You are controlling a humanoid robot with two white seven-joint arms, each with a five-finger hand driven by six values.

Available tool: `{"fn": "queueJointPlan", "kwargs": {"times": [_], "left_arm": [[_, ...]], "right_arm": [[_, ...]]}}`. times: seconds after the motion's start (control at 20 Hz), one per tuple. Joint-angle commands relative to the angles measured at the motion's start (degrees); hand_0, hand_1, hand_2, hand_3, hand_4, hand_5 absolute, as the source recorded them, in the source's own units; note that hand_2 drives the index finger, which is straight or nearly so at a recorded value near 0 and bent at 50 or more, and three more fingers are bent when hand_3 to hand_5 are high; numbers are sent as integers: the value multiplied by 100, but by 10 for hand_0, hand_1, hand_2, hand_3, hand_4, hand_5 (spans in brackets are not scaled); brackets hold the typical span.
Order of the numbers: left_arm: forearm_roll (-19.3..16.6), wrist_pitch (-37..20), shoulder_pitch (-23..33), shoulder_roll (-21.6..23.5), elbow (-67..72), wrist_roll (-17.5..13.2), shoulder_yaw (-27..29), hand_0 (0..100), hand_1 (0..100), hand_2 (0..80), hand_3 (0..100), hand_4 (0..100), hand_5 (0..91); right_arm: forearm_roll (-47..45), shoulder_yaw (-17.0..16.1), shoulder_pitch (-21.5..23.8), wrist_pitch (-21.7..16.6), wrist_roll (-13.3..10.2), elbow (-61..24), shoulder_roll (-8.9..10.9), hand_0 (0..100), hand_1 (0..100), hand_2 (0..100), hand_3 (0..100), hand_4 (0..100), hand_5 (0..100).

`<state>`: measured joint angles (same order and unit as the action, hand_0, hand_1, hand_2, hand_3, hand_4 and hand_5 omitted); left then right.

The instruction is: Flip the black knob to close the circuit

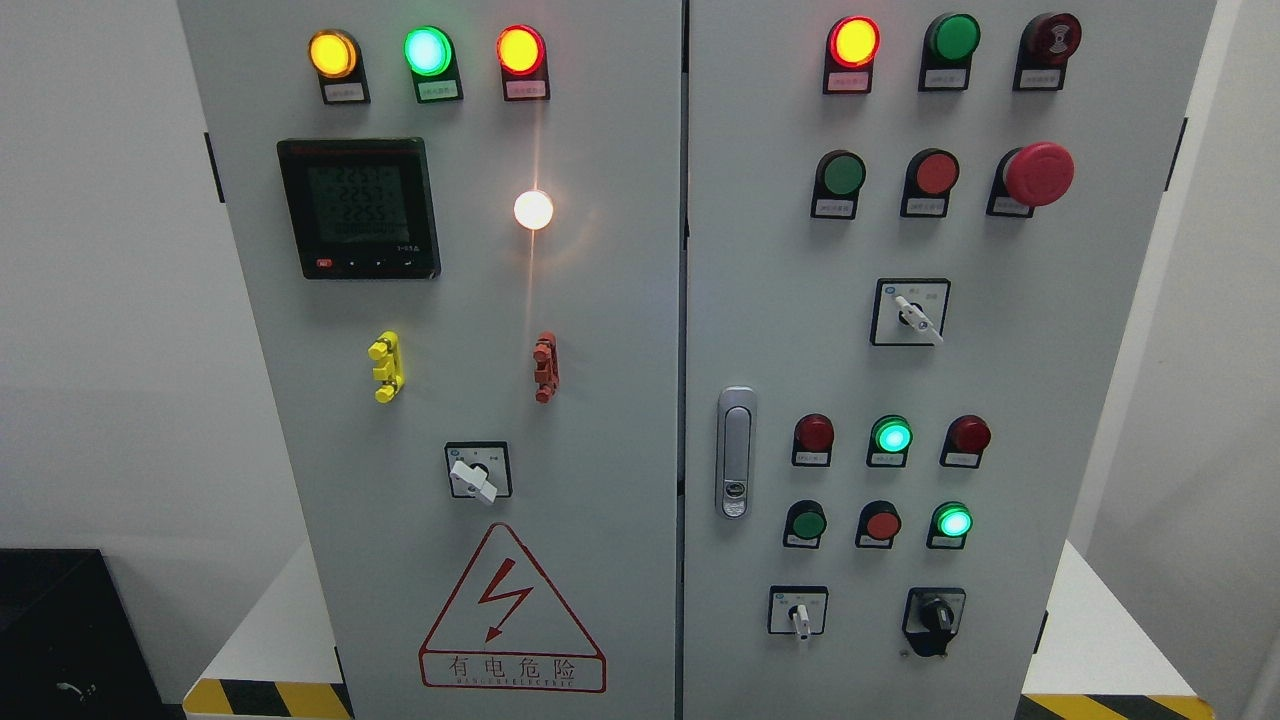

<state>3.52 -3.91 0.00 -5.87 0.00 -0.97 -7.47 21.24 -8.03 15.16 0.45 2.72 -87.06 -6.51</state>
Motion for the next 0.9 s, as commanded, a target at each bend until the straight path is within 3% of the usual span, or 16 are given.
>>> {"fn": "queueJointPlan", "kwargs": {"times": [0.0,0.65,0.85], "left_arm": [[0,-4,123,-1,-132,0,0,120,556,0,0,0,0],[0,-4,123,-1,-132,0,0,120,556,0,0,0,0],[0,-4,123,-1,-132,0,0,120,556,0,0,0,0]], "right_arm": [[309,293,23,385,62,-1743,1,0,39,862,1000,908,942],[1715,363,-153,895,115,-2272,1,0,11,869,1000,917,982],[2067,381,-267,1123,343,-2421,1,0,0,868,1000,917,985]]}}
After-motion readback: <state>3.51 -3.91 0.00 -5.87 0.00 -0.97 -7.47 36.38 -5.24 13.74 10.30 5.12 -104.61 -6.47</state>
